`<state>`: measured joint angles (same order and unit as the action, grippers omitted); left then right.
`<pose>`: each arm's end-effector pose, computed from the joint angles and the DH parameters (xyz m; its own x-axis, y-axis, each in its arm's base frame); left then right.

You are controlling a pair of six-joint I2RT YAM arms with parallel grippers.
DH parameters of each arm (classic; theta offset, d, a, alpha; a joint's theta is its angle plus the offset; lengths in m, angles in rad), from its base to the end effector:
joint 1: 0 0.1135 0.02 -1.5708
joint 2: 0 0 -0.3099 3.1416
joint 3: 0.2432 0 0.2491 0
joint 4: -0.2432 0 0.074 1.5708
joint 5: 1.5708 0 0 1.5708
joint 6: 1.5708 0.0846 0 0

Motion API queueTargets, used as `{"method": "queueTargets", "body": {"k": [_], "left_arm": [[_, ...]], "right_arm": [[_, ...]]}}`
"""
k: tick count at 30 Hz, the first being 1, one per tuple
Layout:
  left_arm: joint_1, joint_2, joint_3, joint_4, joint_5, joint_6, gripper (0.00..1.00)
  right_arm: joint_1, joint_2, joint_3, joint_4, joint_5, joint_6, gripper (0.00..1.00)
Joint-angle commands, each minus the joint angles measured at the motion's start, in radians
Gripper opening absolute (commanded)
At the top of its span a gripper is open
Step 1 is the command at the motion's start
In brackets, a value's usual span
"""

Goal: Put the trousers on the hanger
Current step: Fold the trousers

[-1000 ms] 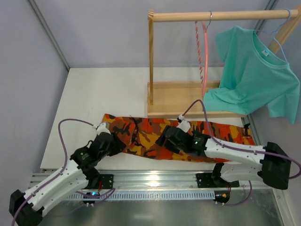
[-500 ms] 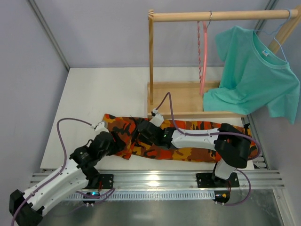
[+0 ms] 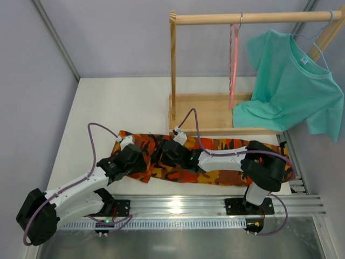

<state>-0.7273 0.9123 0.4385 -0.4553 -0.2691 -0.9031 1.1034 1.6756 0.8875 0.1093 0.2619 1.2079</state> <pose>0.1389 -0.0936 0.1771 -0.7805 -0.3187 -0.5379 -0.1466 0.9296 -0.3381 0.1938 0.3353 0.1948 -0.8217 0.3761 -0.4283 -0.0094 0.7424 0.6699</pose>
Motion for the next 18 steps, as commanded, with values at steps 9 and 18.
{"method": "queueTargets", "body": {"k": [9, 18], "left_arm": [[-0.024, 0.111, 0.039, 0.092, 0.054, 0.044, 0.48], [-0.064, 0.111, 0.069, 0.026, 0.027, 0.033, 0.47]], "right_arm": [[-0.03, -0.08, -0.07, 0.078, -0.004, -0.062, 0.65], [-0.036, -0.076, -0.081, 0.085, -0.012, -0.067, 0.65]]}}
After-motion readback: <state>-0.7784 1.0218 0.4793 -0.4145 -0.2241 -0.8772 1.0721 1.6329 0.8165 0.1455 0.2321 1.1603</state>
